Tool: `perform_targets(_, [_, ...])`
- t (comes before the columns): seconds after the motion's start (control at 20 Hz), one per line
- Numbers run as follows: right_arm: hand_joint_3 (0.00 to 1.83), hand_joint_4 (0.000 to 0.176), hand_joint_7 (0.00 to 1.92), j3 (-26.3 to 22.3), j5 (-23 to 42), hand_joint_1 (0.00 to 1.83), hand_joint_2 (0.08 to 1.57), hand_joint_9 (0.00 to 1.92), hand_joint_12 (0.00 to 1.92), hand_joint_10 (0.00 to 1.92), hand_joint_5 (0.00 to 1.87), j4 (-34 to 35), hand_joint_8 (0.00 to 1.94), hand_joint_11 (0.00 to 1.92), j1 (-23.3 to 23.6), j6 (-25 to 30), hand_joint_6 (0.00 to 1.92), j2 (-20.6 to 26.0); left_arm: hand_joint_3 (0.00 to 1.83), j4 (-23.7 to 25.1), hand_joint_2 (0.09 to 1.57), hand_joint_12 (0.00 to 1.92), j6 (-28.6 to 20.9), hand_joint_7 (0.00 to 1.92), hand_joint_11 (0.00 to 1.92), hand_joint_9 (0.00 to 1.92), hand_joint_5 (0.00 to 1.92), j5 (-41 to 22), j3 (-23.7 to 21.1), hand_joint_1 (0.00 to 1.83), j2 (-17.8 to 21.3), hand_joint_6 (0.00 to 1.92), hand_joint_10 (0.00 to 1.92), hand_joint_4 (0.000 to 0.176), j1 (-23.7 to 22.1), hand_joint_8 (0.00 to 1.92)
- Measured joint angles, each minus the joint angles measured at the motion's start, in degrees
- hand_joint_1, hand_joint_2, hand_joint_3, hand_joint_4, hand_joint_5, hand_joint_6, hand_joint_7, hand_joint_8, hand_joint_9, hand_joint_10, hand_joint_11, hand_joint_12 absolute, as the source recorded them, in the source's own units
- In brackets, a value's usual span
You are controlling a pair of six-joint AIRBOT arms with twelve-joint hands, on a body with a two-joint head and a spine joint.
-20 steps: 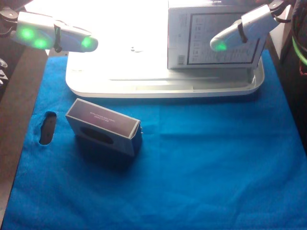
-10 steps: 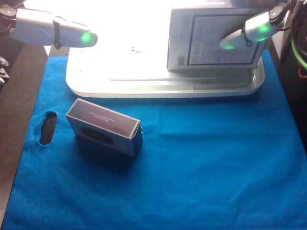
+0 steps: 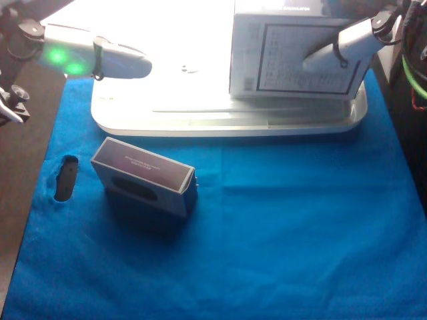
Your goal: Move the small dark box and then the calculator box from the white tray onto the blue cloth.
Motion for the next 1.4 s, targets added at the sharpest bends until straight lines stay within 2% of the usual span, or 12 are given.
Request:
perform_targets(0.15, [0.0,0.0,1.02,-3.32,-1.11,1.05,1.3,1.08,1.72,1.55,0.63,-4.63,1.16,1.11,2.95,0.04,1.49,2.32,0.0,-0.74,0.87,0.38,0.0,0.08,0.0,0.05,0.01,0.11,0.11,0.64,-0.09,0.0,0.01,0.157,0.7,0.0])
perform_targets(0.3, [0.0,0.0,1.07,-5.77,0.98,1.08,1.26,1.18,1.72,1.57,0.72,-4.11,1.27,1.19,5.55,0.09,1.36,4.9,0.0,-3.58,0.83,0.57,0.57,0.14,0.0,0.14,0.02,-0.79,0.79,0.64,-0.87,0.0,0.01,0.11,3.37,0.01])
perform_targets(0.45, [0.0,0.0,1.01,-8.81,1.05,1.07,1.28,1.15,1.79,1.58,0.68,-5.95,1.14,1.15,5.55,0.07,1.43,6.67,0.0,-5.07,0.83,0.43,0.87,0.1,0.0,0.1,0.0,-0.28,1.66,0.62,-2.34,0.0,0.0,0.124,4.61,0.0])
perform_targets(0.6, [0.0,0.0,1.08,-10.51,2.78,1.07,1.27,1.18,1.74,1.51,0.7,-5.42,1.1,1.15,5.64,0.07,1.39,8.48,0.0,-6.34,0.85,0.4,0.9,0.08,0.0,0.08,0.0,-1.03,1.7,0.63,-2.4,0.0,0.0,0.119,5.81,0.0])
perform_targets(0.65, [0.0,0.0,1.09,-11.54,2.95,1.04,1.26,1.16,1.78,1.5,0.67,-5.79,1.12,1.11,5.88,0.04,0.62,9.44,0.0,-6.8,0.86,0.43,0.9,0.09,0.0,0.08,0.0,-0.74,2.05,0.62,-2.38,0.0,0.0,0.115,6.4,0.0])
perform_targets(0.7, [0.0,0.0,1.09,-12.74,3.39,1.04,1.25,1.16,1.78,1.46,0.77,-6.34,1.1,1.11,6.05,0.0,0.25,10.49,0.0,-7.78,0.86,0.43,0.92,0.09,0.0,0.09,0.0,-0.28,2.16,0.63,-2.38,0.0,0.0,0.115,6.73,0.0])
perform_targets(0.75, [0.0,0.0,1.11,-13.75,3.98,1.09,1.23,1.19,1.74,1.41,0.78,-6.82,1.03,1.13,6.45,0.02,1.06,11.1,0.0,-8.33,0.86,0.42,0.9,0.09,0.0,0.09,0.0,-0.22,2.14,0.63,-2.38,0.0,0.0,0.113,6.86,0.0])
perform_targets(0.8, [0.0,0.0,1.15,-14.49,4.61,1.1,1.22,1.21,1.68,1.36,0.78,-6.93,1.01,1.14,6.45,0.04,1.23,11.56,0.0,-8.35,0.85,0.42,0.9,0.11,0.0,0.1,0.0,-0.24,2.16,0.63,-2.38,0.0,0.01,0.11,6.88,0.01])
perform_targets(0.95, [0.0,0.0,1.11,-18.21,6.25,1.11,1.22,1.18,1.79,1.51,0.79,-9.03,1.13,1.14,6.45,0.09,1.26,14.05,0.0,-8.98,0.85,0.41,1.03,0.11,0.0,0.08,0.0,-0.24,2.27,0.66,-2.38,0.0,0.0,0.126,6.88,0.0])
perform_targets(1.05, [0.0,0.0,1.14,-20.28,6.51,1.11,1.22,1.22,1.8,1.5,0.79,-9.97,1.14,1.19,6.45,0.09,1.26,16.06,0.0,-9.16,0.85,0.46,1.07,0.12,0.0,0.09,0.0,-0.15,2.71,0.65,-2.38,0.0,0.0,0.122,6.88,0.0])
perform_targets(1.1, [0.0,0.0,1.19,-21.46,6.6,1.12,1.19,1.18,1.61,1.3,0.84,-10.49,0.88,1.12,6.45,0.09,1.19,16.9,0.0,-9.53,0.84,0.27,1.11,0.1,0.0,0.06,0.0,0.24,2.84,0.56,-2.32,0.0,0.0,0.154,6.93,0.0])
perform_targets(1.4, [0.0,0.0,1.18,-24.3,7.08,1.13,1.18,1.15,1.66,1.33,0.86,-13.86,0.8,1.07,6.45,0.24,1.16,17.07,0.0,-11.37,0.86,0.22,1.84,0.07,0.0,0.05,0.0,0.55,2.86,0.53,-2.32,0.0,0.0,0.156,6.93,0.0])
